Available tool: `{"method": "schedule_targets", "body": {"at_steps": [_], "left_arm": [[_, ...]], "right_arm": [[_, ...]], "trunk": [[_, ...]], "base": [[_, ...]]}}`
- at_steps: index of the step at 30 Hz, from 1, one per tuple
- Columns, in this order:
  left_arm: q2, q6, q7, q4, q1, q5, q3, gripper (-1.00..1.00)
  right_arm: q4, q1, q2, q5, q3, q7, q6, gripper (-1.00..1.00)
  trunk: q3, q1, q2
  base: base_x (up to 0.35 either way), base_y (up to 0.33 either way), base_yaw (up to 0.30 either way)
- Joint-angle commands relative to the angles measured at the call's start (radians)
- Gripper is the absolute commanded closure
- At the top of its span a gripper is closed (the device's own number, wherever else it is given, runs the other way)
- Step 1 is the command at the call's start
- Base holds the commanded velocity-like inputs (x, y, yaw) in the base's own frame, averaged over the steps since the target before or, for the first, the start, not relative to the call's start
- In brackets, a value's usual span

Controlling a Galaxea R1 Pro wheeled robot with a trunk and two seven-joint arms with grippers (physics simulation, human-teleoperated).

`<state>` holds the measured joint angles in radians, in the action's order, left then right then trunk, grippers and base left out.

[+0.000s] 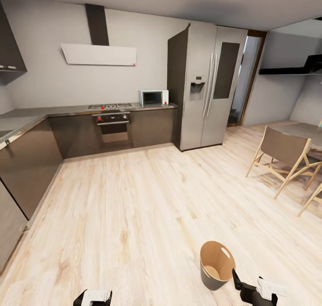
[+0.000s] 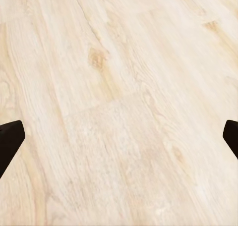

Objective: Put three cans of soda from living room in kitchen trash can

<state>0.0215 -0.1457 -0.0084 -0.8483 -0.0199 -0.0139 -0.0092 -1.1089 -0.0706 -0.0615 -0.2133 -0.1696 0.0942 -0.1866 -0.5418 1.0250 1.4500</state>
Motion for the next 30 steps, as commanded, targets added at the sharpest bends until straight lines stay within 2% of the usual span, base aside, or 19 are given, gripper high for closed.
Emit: {"method": "schedule_targets", "body": {"at_steps": [1,10,30], "left_arm": [[0.000,0.000,0.000,0.000,0.000,0.000,0.000,-1.00],[0.000,0.000,0.000,0.000,0.000,0.000,0.000,-1.00],[0.000,0.000,-0.001,0.000,0.000,0.000,0.000,-1.00]], "right_arm": [[0.000,0.000,0.000,-0.001,0.000,0.002,0.000,-1.00],[0.000,0.000,-0.001,-0.010,0.000,0.012,-0.002,-1.00],[0.000,0.000,-0.001,-0.004,0.001,0.014,-0.003,-1.00]], "trunk": [[-0.001,0.000,0.000],[-0.002,0.000,0.000],[0.013,0.000,0.000]], "base": [[0.000,0.000,-0.045],[0.000,0.000,-0.172],[0.011,0.005,-0.219]]}}
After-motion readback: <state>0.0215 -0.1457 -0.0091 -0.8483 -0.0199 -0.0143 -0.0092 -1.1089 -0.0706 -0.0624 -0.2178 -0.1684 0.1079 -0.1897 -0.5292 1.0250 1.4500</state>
